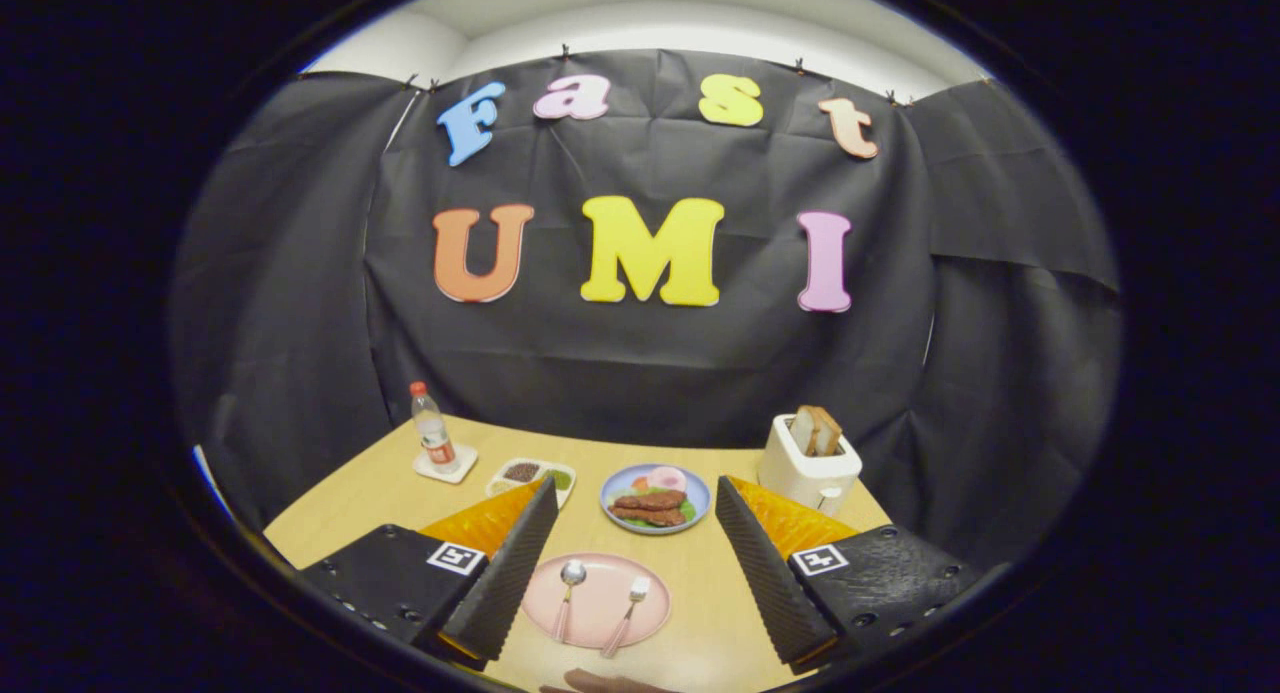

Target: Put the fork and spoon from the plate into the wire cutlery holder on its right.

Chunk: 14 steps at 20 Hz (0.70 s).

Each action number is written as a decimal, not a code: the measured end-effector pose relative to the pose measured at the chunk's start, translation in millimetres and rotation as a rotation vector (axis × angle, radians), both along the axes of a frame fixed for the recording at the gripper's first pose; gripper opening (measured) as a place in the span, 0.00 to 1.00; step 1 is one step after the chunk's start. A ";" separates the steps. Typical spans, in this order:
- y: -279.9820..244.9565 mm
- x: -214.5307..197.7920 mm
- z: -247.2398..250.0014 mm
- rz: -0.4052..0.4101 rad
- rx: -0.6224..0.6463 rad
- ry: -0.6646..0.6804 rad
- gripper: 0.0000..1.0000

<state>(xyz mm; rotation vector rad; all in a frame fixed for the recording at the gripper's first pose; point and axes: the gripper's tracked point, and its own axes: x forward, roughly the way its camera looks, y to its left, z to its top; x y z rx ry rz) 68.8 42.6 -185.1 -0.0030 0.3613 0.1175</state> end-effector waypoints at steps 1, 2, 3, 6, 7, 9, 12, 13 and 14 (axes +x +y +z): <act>3.7 1.8 -18.8 0.011 0.000 0.033 0.95; 8.4 2.0 -39.0 0.018 0.001 0.066 0.96; 8.6 2.4 -58.1 0.015 -0.006 0.097 0.96; 11.2 0.8 -113.4 0.010 -0.019 0.186 0.96; 12.4 0.7 -128.7 0.012 -0.022 0.213 0.96; 13.6 4.4 -159.8 0.005 -0.032 0.269 0.96; 14.8 4.4 -200.0 -0.004 -0.032 0.349 0.96; 15.3 7.6 -210.0 -0.011 -0.031 0.368 0.96; 16.2 8.0 -220.0 -0.011 -0.028 0.397 0.93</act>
